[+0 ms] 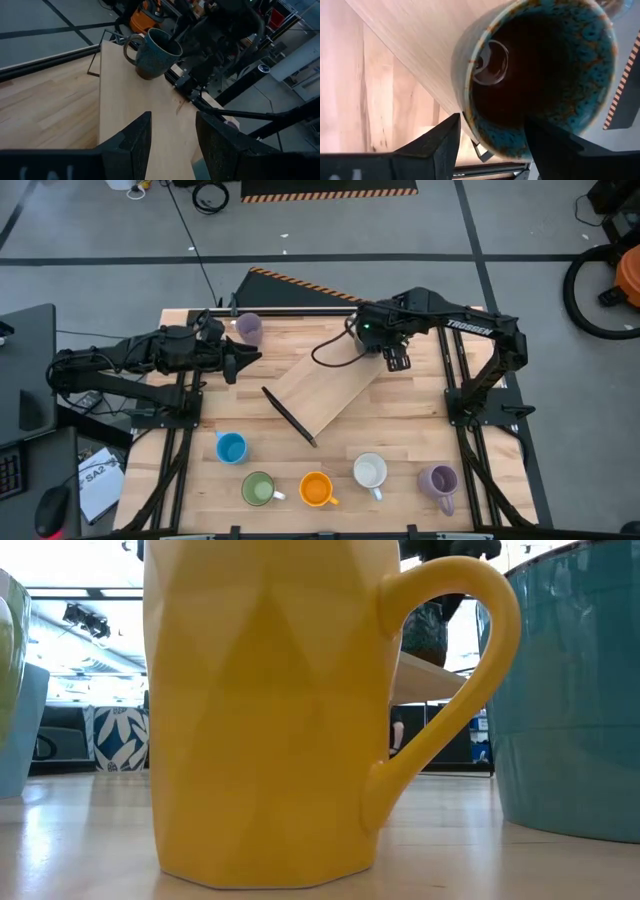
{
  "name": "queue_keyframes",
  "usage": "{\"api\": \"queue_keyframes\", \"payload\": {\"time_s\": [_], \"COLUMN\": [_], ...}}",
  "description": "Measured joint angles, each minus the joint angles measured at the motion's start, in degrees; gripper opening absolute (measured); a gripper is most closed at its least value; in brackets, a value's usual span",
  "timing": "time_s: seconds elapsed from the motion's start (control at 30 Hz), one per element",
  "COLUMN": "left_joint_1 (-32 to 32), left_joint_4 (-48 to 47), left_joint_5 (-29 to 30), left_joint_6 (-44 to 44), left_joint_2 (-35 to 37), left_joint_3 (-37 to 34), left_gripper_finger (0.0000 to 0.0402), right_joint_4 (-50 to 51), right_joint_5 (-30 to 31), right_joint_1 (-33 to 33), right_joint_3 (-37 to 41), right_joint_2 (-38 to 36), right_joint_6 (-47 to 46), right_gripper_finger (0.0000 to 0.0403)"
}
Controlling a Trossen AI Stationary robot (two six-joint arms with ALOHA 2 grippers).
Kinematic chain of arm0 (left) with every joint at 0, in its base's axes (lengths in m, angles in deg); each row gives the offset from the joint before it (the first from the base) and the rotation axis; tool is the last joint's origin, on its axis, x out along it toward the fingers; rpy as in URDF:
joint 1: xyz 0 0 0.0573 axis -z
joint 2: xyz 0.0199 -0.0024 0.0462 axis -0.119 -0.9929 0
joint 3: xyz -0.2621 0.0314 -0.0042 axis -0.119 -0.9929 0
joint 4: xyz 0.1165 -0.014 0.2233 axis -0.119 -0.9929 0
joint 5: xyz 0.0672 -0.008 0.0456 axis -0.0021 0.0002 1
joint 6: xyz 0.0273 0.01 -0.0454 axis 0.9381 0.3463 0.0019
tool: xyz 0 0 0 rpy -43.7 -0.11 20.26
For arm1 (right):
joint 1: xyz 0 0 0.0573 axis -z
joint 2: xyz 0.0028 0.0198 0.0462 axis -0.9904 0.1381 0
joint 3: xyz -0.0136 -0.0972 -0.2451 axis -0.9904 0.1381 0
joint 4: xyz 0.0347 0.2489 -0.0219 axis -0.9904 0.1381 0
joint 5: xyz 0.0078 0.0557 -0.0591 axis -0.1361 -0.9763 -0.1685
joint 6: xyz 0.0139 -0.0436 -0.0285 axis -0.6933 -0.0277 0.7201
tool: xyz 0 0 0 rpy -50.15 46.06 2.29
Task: Place coffee mugs
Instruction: Put the blue patterned mug on the shelf
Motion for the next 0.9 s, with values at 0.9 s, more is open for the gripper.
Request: {"api": "queue_keyframes", "payload": {"time_s": [0.9], "left_joint_1": [0.0], "left_joint_4": [0.1], "left_joint_5": [0.0], "left_joint_6": [-1.8], "left_joint_2": [0.0], "left_joint_3": [0.0], "left_gripper_finger": [0.016], "right_joint_4": [-23.0], "right_joint_5": [6.1], "right_joint_1": [-8.9], "right_joint_3": [24.5], "right_joint_2": [-28.9], "right_joint_6": [-38.2], "right_gripper_finger": [0.0234]}}
